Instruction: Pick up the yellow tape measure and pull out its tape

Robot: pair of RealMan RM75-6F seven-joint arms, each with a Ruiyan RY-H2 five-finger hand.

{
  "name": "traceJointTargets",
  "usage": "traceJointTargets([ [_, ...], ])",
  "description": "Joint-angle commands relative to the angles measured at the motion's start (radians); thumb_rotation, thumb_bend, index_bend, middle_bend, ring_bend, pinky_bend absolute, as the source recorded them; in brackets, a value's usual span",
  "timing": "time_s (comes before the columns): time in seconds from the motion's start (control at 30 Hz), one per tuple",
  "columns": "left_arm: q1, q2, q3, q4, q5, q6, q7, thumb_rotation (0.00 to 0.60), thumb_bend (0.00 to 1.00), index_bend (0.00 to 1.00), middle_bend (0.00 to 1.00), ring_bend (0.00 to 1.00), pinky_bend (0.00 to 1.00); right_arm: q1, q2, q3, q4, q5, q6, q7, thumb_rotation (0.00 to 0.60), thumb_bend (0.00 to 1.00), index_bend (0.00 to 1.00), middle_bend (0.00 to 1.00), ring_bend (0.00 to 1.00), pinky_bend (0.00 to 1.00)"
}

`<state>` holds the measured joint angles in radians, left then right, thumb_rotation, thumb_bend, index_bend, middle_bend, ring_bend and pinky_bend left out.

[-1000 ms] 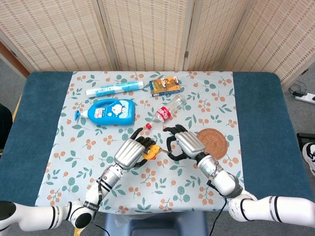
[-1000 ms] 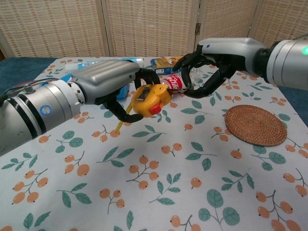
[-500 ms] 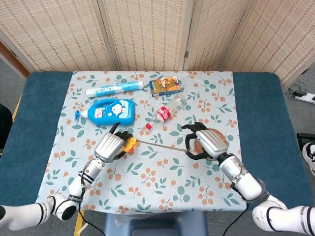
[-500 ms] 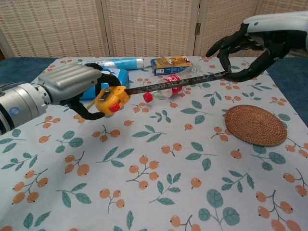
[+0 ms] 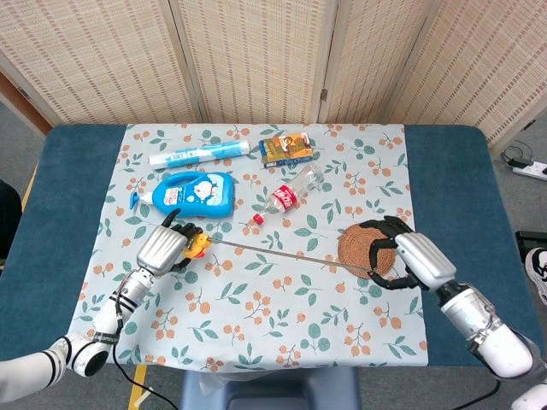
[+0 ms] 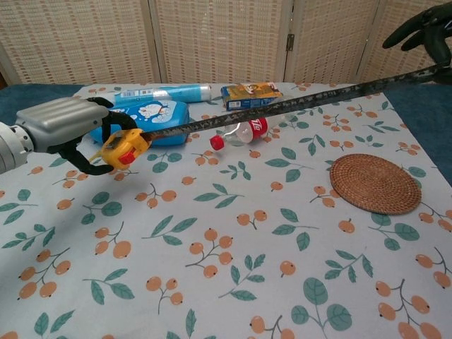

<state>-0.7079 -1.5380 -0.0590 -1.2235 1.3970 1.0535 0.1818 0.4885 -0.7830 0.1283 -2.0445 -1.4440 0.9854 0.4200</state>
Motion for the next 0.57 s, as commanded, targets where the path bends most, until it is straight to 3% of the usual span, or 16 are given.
traceJointTargets([
  [0.03, 0.005, 0.002, 0.006, 0.025, 0.026, 0.006, -0.046, 0.6, 0.39, 0.54, 0.53, 0.43, 0.1, -0.047, 0.046, -0.027, 0.005, -0.074, 0.049, 0.081, 0.6, 0.64, 0.68, 0.19, 0.13, 0.01],
  [0.3, 0.007, -0.017, 0.019, 0.093, 0.101, 0.047, -0.15, 0.6, 0.39, 0.54, 0.53, 0.43, 0.1, -0.078, 0.068, -0.039, 0.048, -0.123, 0.104, 0.189, 0.6, 0.64, 0.68, 0.19, 0.13, 0.01],
  [0.57, 0.008, -0.021, 0.017, 0.12, 0.105, 0.034, -0.196, 0.6, 0.39, 0.54, 0.53, 0.42, 0.1, -0.082, 0.07, -0.041, 0.077, -0.141, 0.121, 0.241, 0.6, 0.64, 0.68, 0.19, 0.13, 0.01],
])
